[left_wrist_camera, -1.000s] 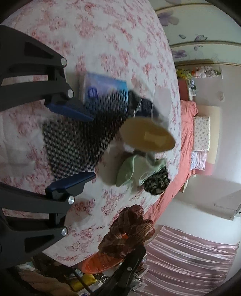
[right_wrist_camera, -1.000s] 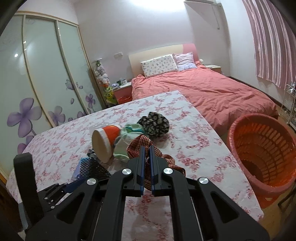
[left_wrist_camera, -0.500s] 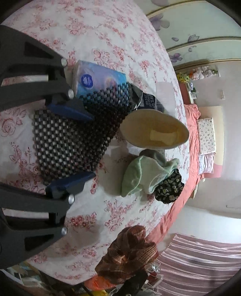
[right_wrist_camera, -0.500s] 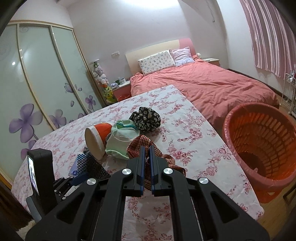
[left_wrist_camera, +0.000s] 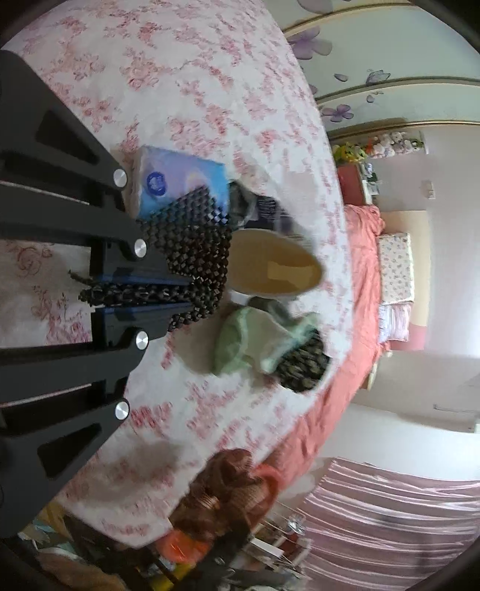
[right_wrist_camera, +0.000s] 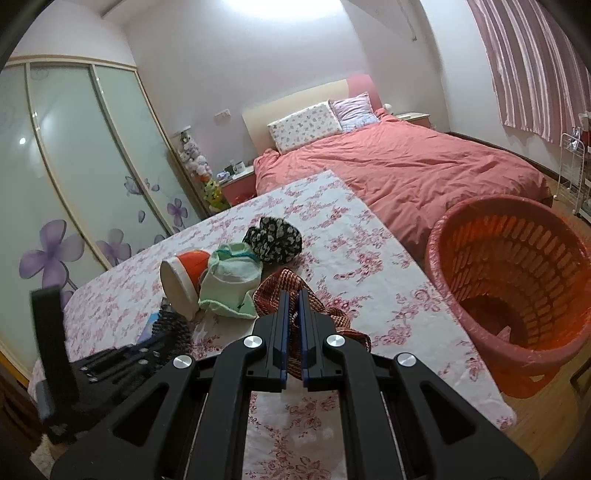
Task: Collect trash
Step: 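Carry plaid cloth and mesh mat over the orange basket and open both tools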
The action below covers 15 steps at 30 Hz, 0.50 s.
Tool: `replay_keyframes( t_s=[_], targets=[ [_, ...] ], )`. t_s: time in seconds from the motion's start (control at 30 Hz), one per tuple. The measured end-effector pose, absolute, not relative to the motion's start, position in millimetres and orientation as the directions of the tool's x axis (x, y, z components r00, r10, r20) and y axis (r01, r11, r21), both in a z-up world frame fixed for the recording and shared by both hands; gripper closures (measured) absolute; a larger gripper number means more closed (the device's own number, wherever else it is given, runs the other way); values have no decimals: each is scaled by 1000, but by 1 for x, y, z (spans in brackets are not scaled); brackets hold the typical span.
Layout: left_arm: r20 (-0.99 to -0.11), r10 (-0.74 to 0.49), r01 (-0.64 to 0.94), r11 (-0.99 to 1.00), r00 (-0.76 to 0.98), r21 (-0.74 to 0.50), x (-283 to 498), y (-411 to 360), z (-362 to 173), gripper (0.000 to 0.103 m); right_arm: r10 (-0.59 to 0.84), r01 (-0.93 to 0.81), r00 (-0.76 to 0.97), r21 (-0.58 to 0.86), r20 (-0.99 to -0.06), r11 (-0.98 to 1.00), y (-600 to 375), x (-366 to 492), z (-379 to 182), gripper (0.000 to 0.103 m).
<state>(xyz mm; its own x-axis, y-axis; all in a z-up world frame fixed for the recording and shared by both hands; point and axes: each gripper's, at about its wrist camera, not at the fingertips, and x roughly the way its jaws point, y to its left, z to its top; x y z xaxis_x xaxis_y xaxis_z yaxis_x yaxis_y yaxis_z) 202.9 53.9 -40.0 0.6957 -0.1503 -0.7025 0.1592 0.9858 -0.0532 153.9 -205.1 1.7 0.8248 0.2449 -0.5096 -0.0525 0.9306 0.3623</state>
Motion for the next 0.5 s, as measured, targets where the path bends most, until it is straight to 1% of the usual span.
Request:
replay_keyframes(
  t_s=[0.2, 0.5],
  targets=[
    [-662, -212, 195, 976, 719, -100, 191, 45, -9, 94, 238, -49, 848, 376, -474, 925, -218, 148, 11, 98],
    [-601, -324, 294, 944, 730, -151, 183, 2, 26, 94, 185, -13, 892, 384, -413, 923, -248, 139, 27, 98]
  ],
)
